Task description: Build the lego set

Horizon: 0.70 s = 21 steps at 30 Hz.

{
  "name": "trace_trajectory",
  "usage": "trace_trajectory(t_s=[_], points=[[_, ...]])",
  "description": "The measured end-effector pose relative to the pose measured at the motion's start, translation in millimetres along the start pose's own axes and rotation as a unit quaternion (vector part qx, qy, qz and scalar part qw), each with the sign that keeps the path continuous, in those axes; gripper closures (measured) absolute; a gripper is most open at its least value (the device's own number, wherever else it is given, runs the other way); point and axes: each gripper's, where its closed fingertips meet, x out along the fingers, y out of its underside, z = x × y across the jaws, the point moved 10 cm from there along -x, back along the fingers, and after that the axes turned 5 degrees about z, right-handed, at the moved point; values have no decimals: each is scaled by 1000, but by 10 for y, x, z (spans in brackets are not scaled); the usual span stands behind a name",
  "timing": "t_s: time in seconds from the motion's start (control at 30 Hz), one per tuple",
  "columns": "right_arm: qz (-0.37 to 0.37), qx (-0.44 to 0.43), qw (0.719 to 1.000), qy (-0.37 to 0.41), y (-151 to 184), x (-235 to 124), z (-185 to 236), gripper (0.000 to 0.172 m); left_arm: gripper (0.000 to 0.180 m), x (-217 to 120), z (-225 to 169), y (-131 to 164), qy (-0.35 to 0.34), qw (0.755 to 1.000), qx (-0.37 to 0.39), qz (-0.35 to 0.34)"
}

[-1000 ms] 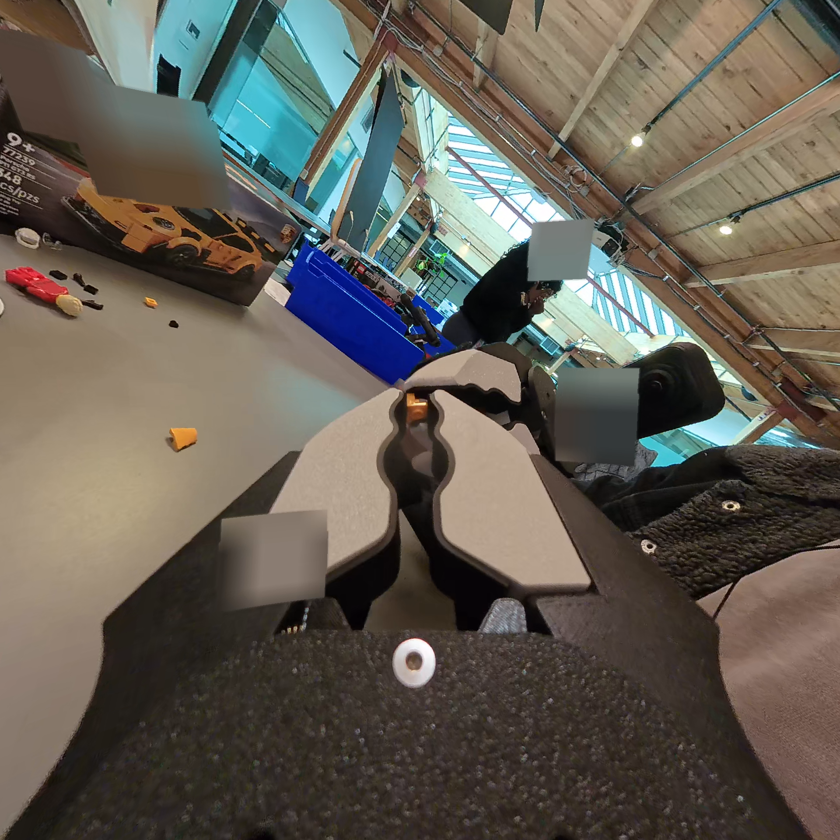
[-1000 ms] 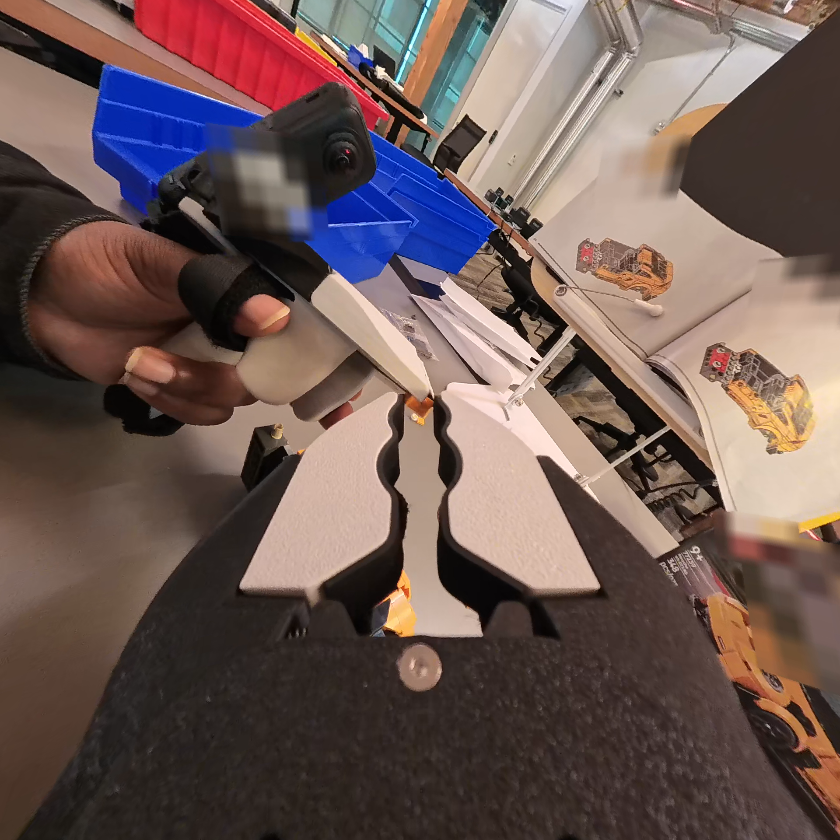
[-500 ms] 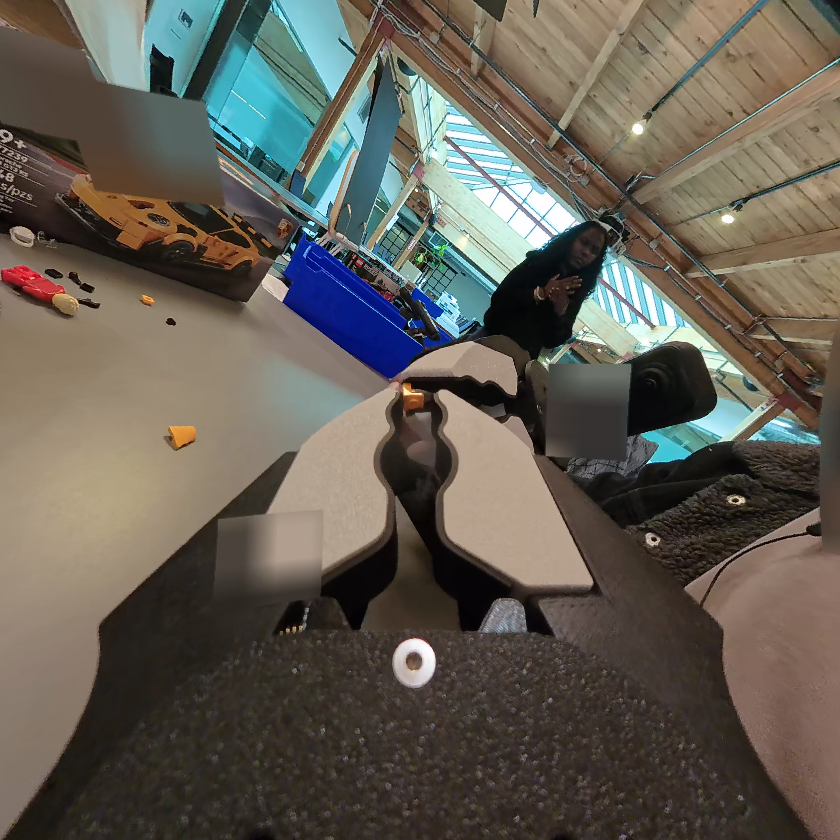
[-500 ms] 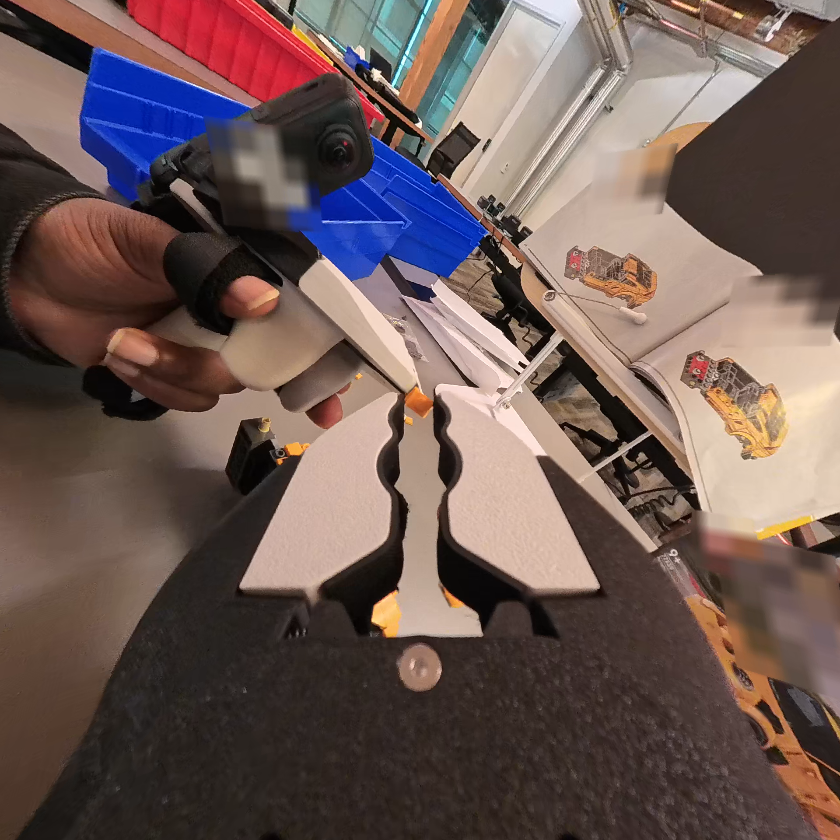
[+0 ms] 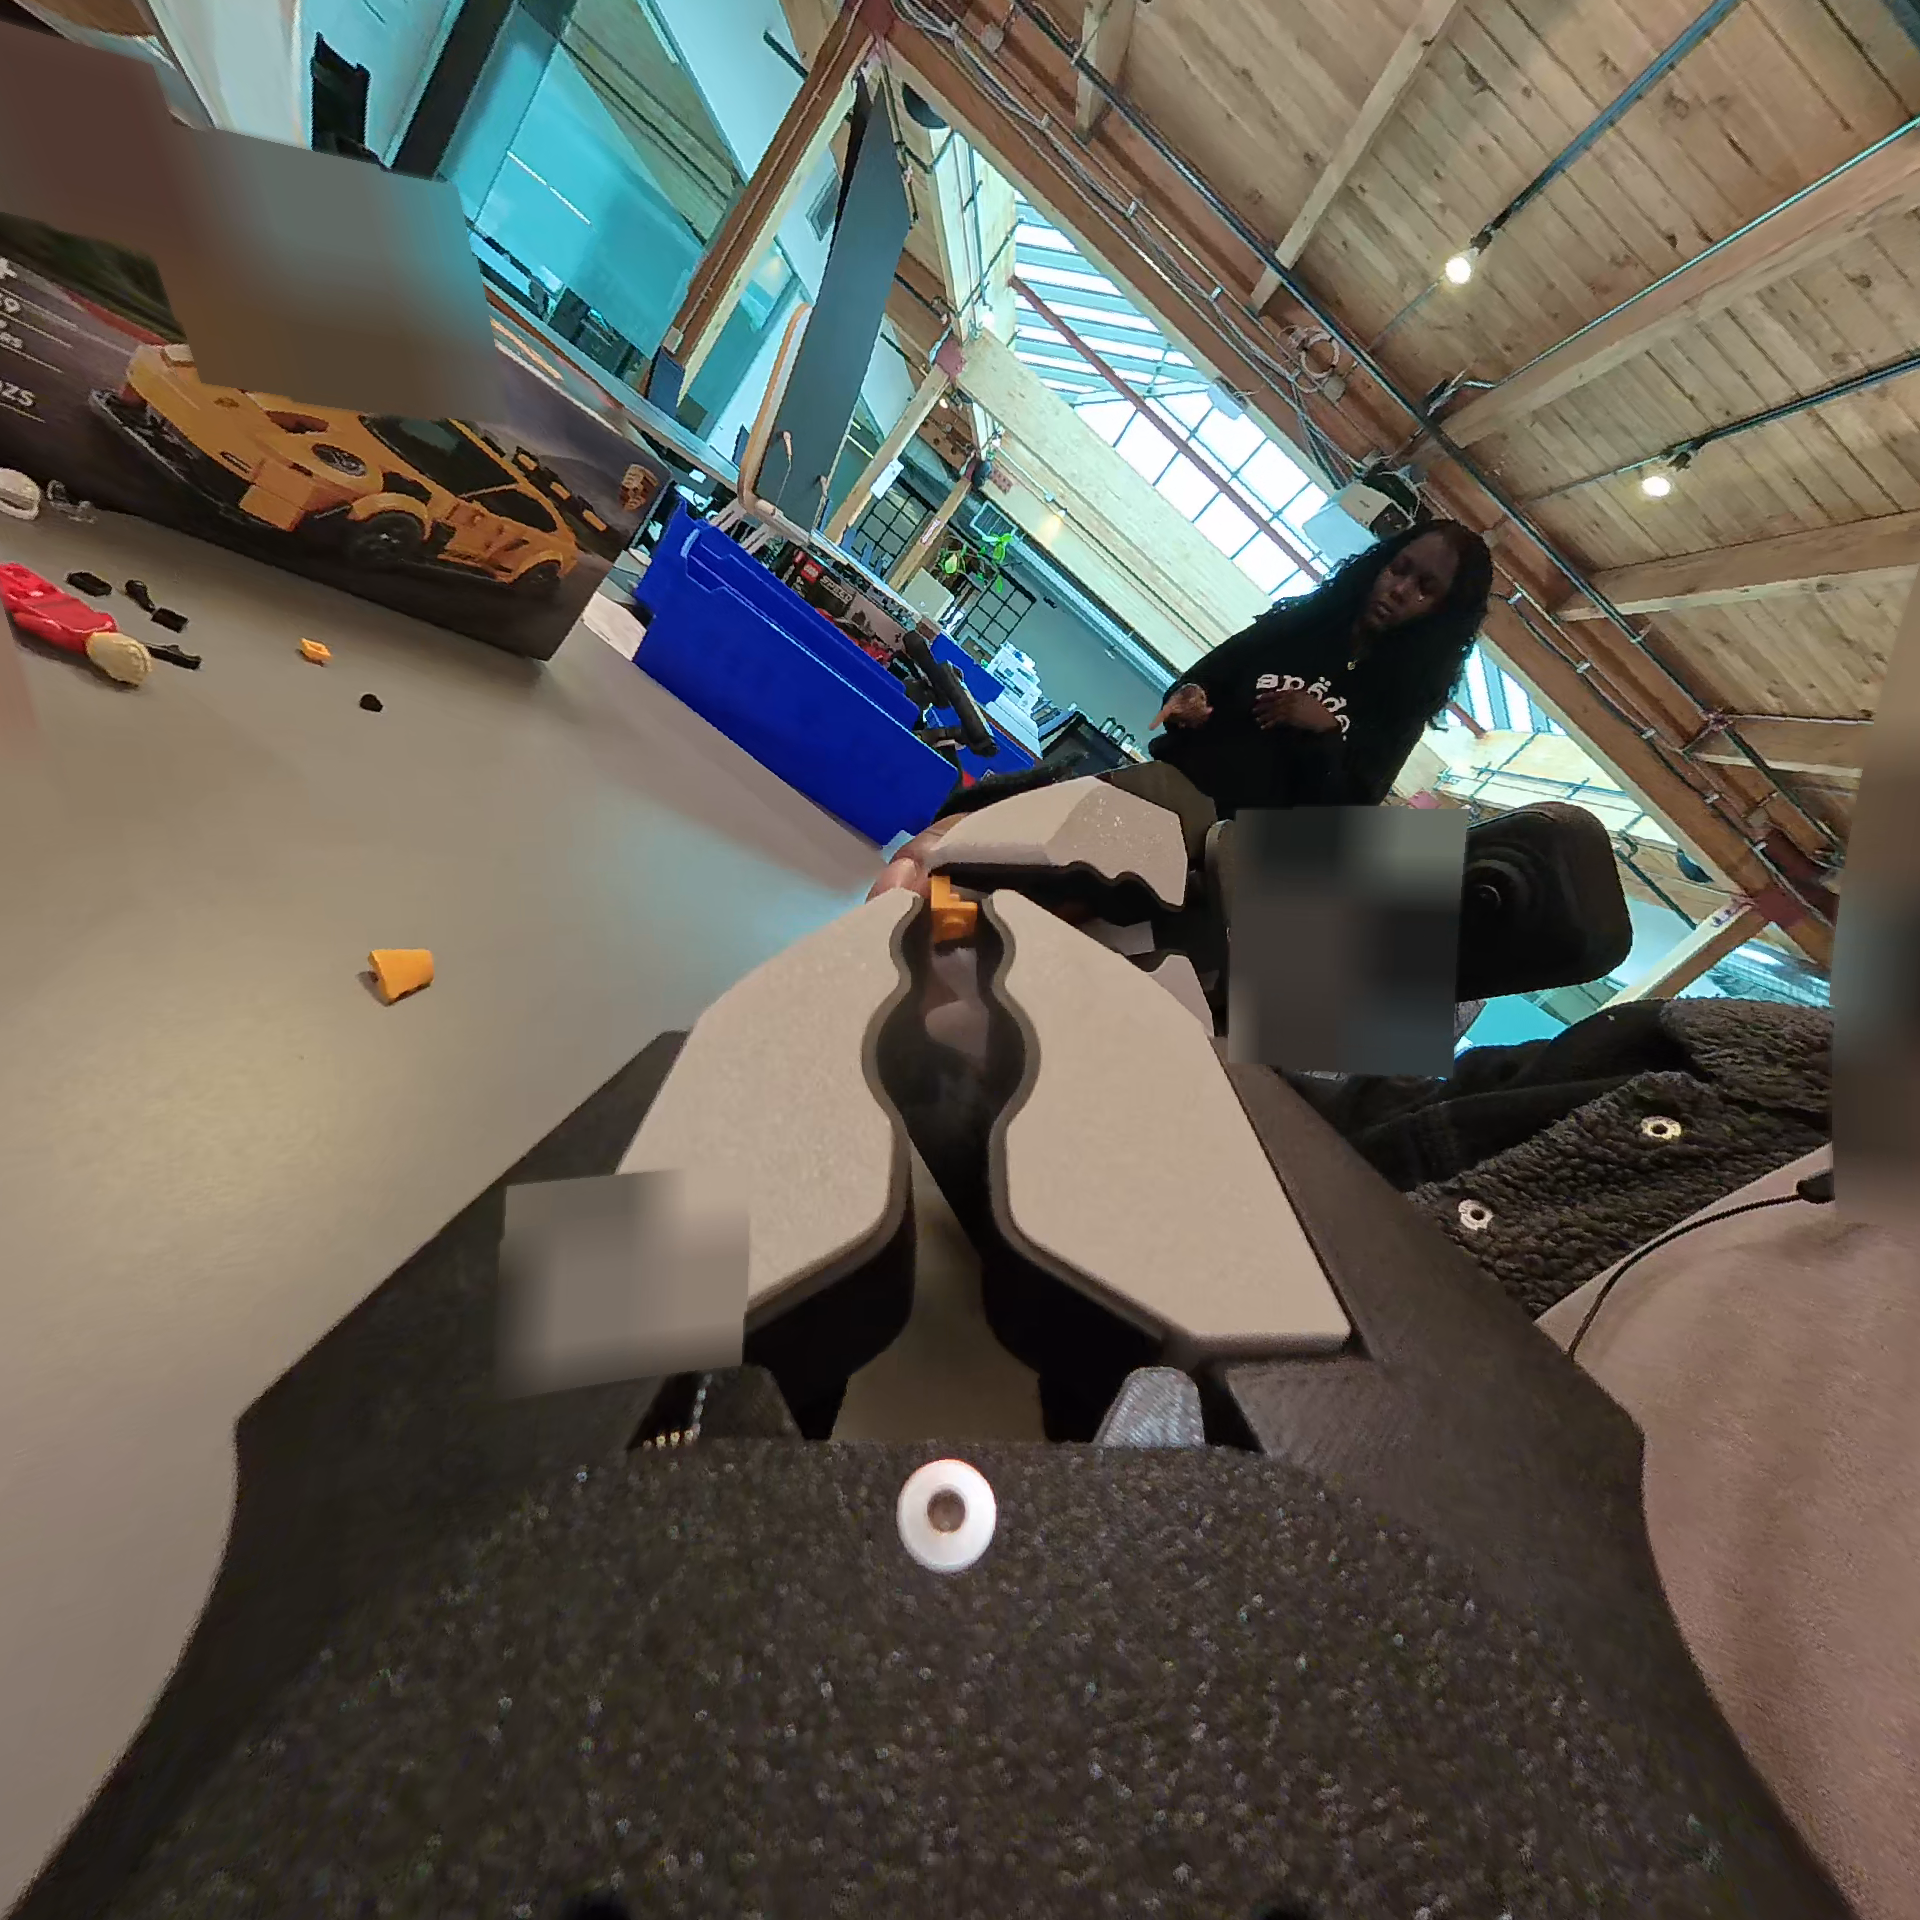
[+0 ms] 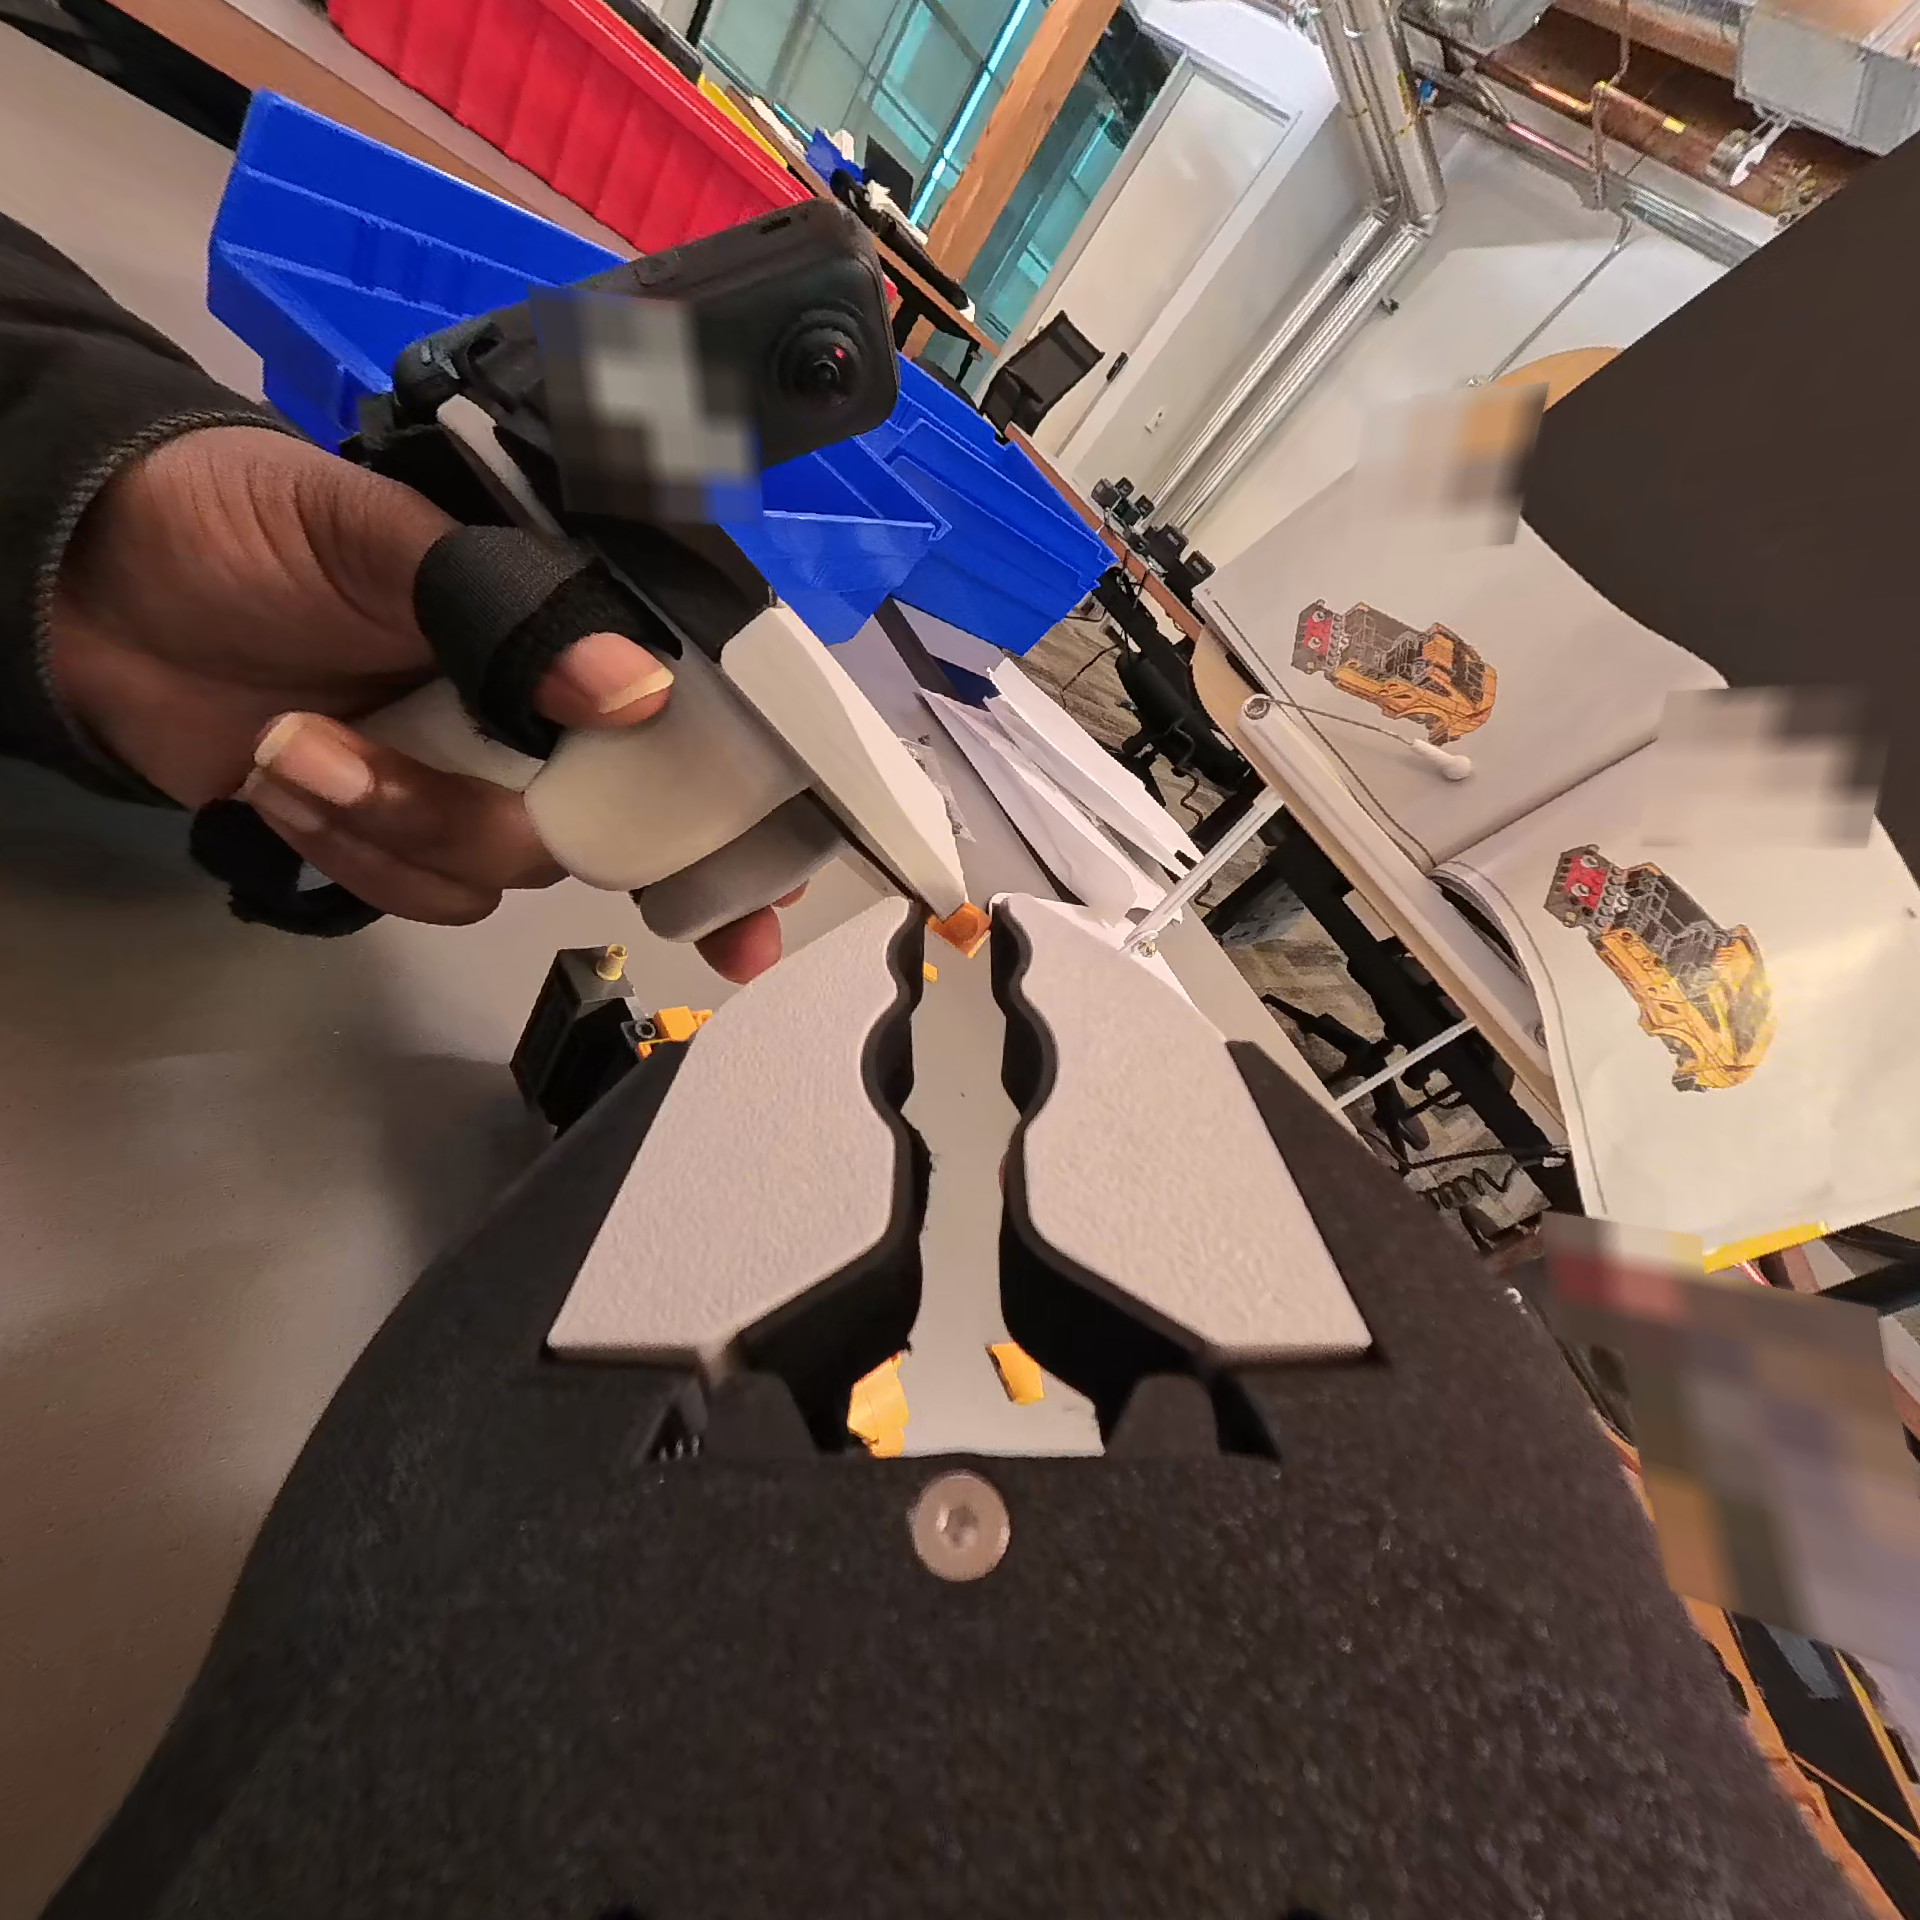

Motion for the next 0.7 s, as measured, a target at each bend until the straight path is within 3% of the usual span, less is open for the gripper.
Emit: trace_trajectory(t_s=[0.53,0.7], points=[[-6,-7,1000,2,-1,17,11,160,173,-13,-29,-17,-13,999,30,16],[-12,-13,1000,-13,-3,12,21,159,173,-40,-32,-60,-5,997,44,55]])
